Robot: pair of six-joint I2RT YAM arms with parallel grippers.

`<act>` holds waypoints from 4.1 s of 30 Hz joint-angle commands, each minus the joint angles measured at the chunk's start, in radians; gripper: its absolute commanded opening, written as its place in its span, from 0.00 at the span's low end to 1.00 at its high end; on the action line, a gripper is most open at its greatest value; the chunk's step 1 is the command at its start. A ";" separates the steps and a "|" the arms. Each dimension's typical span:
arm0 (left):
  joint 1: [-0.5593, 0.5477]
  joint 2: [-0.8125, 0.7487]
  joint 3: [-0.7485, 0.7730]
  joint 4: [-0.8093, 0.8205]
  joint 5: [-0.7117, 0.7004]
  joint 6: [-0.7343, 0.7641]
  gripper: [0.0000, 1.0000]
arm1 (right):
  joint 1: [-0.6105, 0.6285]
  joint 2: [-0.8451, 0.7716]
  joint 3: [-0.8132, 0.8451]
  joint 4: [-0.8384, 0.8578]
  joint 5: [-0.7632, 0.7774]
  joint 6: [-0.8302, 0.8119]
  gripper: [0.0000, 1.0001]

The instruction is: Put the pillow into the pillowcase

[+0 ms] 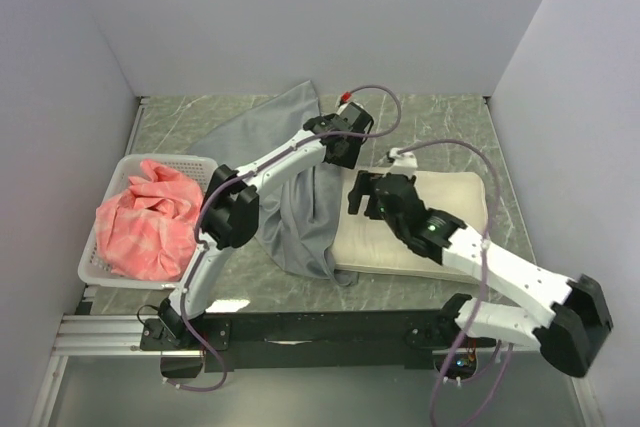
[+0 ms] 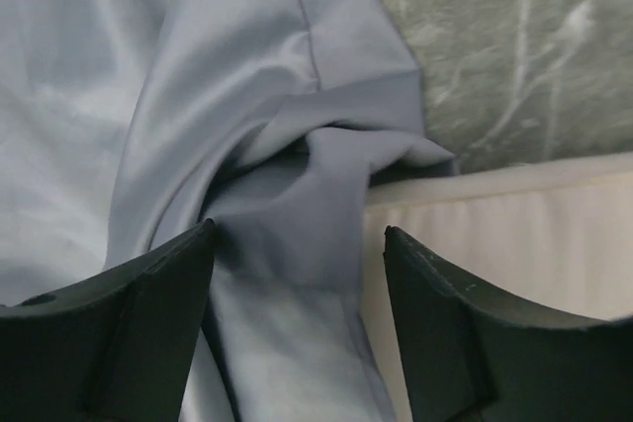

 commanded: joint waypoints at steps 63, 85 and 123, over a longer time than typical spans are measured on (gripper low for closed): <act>-0.392 -0.852 -1.366 0.845 -0.008 -0.512 0.78 | -0.362 0.083 -0.005 0.204 -0.297 0.258 0.00; -0.448 -1.065 -1.176 0.681 0.517 -0.208 0.03 | -0.325 0.126 0.073 0.161 0.119 0.314 0.00; -0.244 -0.694 -0.785 0.379 0.153 -0.073 0.77 | -0.414 -0.415 -0.051 -0.643 -0.022 0.356 1.00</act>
